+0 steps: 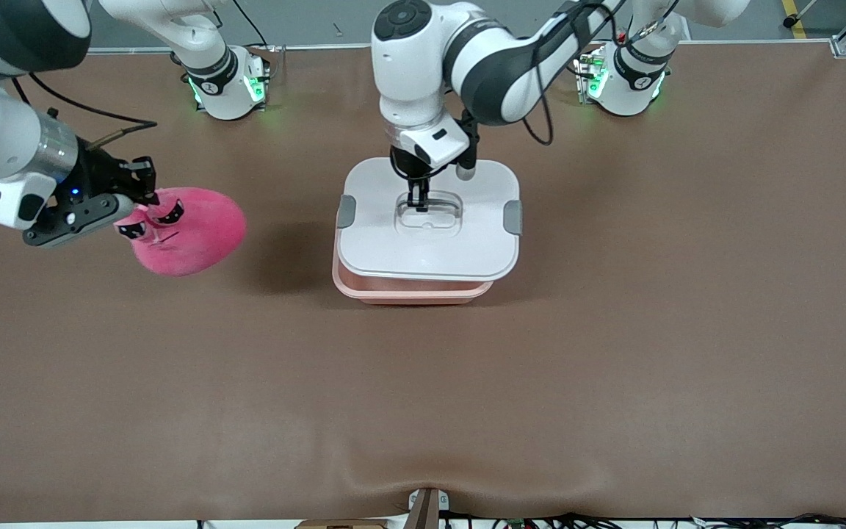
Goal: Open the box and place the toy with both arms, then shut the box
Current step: 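Lift the lid off with the left gripper while the right gripper lifts the toy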
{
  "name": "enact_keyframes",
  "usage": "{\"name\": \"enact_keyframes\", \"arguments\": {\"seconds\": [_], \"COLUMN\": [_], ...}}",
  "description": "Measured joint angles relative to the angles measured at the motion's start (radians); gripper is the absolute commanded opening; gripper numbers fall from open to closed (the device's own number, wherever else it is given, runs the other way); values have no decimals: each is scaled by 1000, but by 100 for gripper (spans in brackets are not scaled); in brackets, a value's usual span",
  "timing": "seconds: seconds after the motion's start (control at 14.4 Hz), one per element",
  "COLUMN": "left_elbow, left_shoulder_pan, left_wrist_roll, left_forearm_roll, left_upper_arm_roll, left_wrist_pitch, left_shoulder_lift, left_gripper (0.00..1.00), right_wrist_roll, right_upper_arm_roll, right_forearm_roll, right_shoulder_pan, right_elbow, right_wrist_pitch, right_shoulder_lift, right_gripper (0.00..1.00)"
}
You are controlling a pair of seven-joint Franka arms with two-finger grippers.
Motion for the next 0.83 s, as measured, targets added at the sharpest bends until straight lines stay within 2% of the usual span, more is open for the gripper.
{"name": "enact_keyframes", "arguments": {"seconds": [0.28, 0.49, 0.83], "left_elbow": [1, 1, 1], "left_shoulder_pan": [141, 224, 349], "left_wrist_roll": [270, 429, 751], "left_forearm_roll": [-84, -117, -175], "left_upper_arm_roll": [2, 2, 4], "left_wrist_pitch": [-40, -66, -145], "left_shoulder_lift": [-67, -83, -89], "left_gripper": [0, 0, 0], "right_wrist_roll": [44, 50, 57], "right_upper_arm_roll": [5, 12, 16], "right_forearm_roll": [0, 0, -70], "right_shoulder_pan": [68, 134, 330], "right_elbow": [45, 59, 59], "right_wrist_pitch": [-40, -26, 50], "right_shoulder_lift": [-3, -3, 14], "right_gripper": [0, 0, 0]}}
